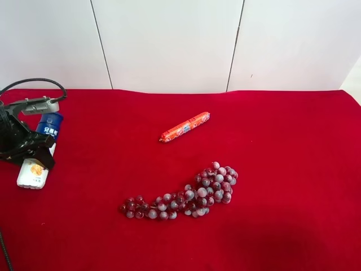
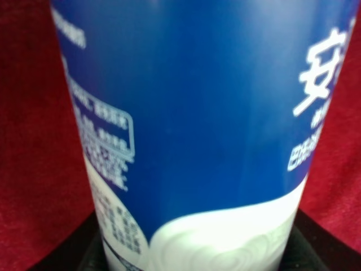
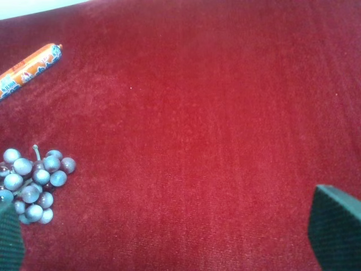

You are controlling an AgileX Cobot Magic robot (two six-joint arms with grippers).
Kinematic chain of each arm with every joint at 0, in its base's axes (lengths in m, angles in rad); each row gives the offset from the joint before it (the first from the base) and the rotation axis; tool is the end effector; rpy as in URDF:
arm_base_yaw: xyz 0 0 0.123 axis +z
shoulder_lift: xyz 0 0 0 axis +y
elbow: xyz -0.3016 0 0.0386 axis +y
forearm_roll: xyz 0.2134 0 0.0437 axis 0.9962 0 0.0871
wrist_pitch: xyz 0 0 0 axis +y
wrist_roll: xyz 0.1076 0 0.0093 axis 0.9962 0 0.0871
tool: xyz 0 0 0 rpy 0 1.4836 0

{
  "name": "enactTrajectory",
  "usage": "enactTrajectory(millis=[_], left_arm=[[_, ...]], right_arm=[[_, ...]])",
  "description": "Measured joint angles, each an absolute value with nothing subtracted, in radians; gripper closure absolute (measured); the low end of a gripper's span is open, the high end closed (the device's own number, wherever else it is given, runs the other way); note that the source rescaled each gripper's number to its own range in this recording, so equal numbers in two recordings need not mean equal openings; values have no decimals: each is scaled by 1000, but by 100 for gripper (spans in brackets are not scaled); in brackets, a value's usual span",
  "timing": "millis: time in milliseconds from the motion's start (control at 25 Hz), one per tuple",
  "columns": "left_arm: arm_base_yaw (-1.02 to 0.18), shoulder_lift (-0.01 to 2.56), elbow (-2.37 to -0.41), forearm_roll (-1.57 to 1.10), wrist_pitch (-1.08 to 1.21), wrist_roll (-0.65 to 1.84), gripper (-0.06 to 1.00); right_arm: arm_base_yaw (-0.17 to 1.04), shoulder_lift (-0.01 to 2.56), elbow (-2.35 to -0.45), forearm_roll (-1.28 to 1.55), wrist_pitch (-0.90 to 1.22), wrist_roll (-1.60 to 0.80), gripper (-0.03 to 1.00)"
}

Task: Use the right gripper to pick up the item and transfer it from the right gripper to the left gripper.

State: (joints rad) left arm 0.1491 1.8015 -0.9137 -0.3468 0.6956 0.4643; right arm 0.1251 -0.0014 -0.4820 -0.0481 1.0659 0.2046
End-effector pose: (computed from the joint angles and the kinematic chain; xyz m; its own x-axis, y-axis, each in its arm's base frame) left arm 0.2863 0.0192 0.1650 -0.9887 0.0414 -0.1442 0.0691 0.9789 -0.1925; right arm -0.0372 -0.0093 0.2477 -0.4793 0.1213 -0.8692 -0.0015 0.9903 0.1390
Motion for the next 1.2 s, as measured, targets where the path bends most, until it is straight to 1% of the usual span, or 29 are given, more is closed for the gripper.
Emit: enactTrajectory(millis=[200, 360, 400, 440, 600, 640, 720, 840, 1200], left_arm=[[149, 1803, -915, -363, 700, 464, 87], [150, 1803, -915, -404, 753, 464, 87], [150, 1803, -915, -418, 775, 464, 84], [150, 1803, -915, -430, 792, 464, 75], [150, 1803, -917, -491, 822, 464, 15], [150, 1803, -917, -498, 824, 464, 6], [150, 1803, -917, -504, 826, 464, -1], [150, 1803, -917, -504, 826, 464, -4], [150, 1774, -936, -495, 838, 464, -5]], right_arm=[[125, -1, -482, -48, 1066, 205, -3], [125, -1, -482, -48, 1066, 205, -3], [125, -1, -482, -48, 1066, 205, -3], [125, -1, -482, -48, 1066, 205, -3], [125, -1, -482, -48, 1066, 205, -3], [125, -1, -482, -48, 1066, 205, -3], [125, -1, -482, -48, 1066, 205, -3], [125, -1, -482, -48, 1066, 205, -3], [125, -1, -482, -48, 1066, 205, -3]])
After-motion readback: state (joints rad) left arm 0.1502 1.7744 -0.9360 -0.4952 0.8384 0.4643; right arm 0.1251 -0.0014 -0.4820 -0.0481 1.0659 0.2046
